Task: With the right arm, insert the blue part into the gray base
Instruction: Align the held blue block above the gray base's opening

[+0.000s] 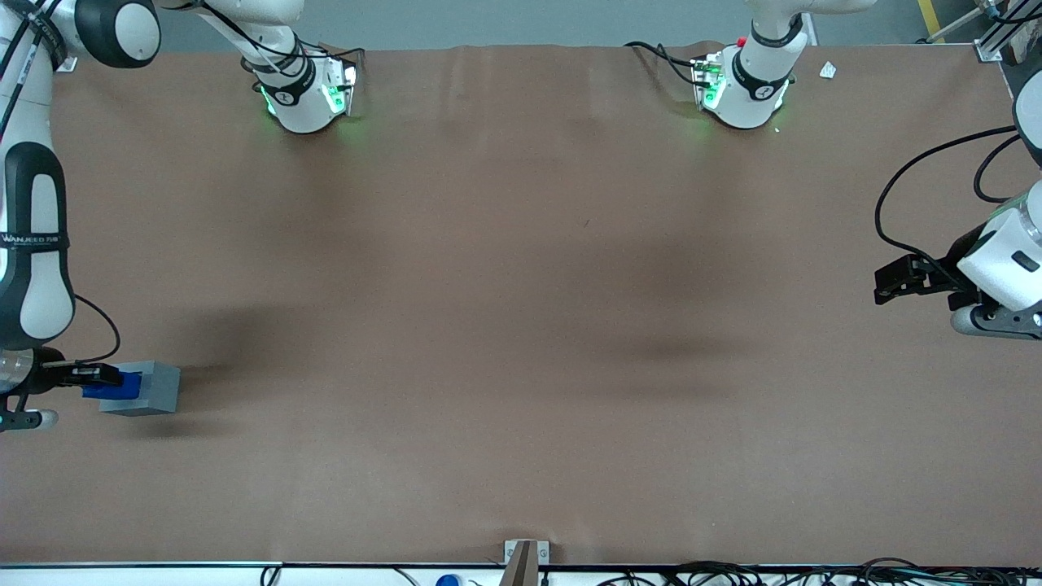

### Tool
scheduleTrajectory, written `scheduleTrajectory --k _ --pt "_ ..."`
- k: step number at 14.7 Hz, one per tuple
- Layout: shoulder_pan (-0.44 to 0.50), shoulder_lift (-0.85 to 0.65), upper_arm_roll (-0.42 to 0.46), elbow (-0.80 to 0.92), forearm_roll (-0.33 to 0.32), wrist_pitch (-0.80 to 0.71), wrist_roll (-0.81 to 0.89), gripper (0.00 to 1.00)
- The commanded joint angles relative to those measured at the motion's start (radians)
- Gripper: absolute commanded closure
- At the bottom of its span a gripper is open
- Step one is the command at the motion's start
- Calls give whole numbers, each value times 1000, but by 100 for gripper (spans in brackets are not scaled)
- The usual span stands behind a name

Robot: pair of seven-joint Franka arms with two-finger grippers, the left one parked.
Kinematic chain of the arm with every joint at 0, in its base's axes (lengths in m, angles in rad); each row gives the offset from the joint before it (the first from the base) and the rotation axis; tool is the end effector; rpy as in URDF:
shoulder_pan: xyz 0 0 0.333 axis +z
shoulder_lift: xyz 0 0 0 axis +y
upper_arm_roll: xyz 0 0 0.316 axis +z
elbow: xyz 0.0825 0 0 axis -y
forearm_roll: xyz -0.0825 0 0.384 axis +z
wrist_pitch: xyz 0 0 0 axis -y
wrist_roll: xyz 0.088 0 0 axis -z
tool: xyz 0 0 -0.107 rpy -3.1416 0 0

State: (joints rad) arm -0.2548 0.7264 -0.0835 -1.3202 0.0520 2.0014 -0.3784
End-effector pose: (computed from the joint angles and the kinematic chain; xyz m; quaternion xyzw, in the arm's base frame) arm 0.6977 -0.2276 0.3022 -0.9996 -0.0186 0.0216 0.0032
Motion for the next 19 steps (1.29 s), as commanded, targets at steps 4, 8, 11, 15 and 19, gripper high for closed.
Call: scheduleTrajectory --k 4,8,11,15,19 --pt "-9 10 10 9 -3 5 4 100" --pt "-9 5 8 18 -3 2 4 100" --pt "-8 5 8 35 -7 -10 3 100" --pt "-8 5 10 47 -9 -19 1 100" --pt "-20 5 11 47 3 -16 3 100"
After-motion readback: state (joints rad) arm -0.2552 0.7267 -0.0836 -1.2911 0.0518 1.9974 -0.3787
